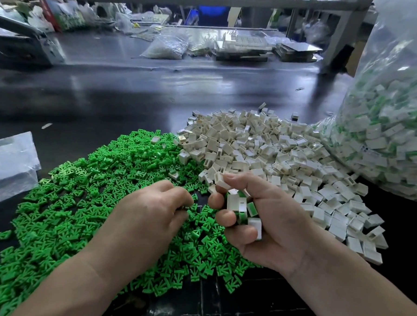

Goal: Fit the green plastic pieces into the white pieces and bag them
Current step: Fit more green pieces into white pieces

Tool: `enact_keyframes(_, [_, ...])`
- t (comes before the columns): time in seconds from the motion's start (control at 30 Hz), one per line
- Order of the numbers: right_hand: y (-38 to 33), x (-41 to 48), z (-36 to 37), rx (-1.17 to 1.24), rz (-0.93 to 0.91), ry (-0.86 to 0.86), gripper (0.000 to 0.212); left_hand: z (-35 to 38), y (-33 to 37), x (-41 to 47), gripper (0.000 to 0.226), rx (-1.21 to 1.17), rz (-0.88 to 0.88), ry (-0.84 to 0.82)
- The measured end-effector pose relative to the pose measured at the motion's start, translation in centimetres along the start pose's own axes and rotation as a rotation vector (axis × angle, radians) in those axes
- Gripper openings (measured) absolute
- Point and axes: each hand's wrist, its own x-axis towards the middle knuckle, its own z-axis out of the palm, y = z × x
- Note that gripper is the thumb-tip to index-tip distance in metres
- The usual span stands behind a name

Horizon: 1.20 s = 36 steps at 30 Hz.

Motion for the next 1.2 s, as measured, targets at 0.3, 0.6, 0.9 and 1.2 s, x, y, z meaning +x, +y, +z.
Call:
enact_keyframes(0.3, [0.1,-0.1,0.3,-0.003,0.019,-0.005,0.027,-0.7,0.7,0.3,0.022,-1.187,-0.334,0.167])
enact_keyframes(0.6, [0.6,-0.7,0.7,-0.336,-0.152,0.019,0.008,-0.6,0.9,0.3,0.007,-1.400,-0.312,0.040])
enact_keyframes(0.9, [0.7,-0.8,0.8,-0.449,-0.188,0.013,0.011,-0.8,1.1,0.2,0.033,-1.365,-0.260,0.052])
enact_keyframes(1.2, [0.6,-0.7,0.5,-0.449,-0.226,0.007,0.016,-0.9,1.2,-0.3,0.018,-1.151,-0.103,0.064])
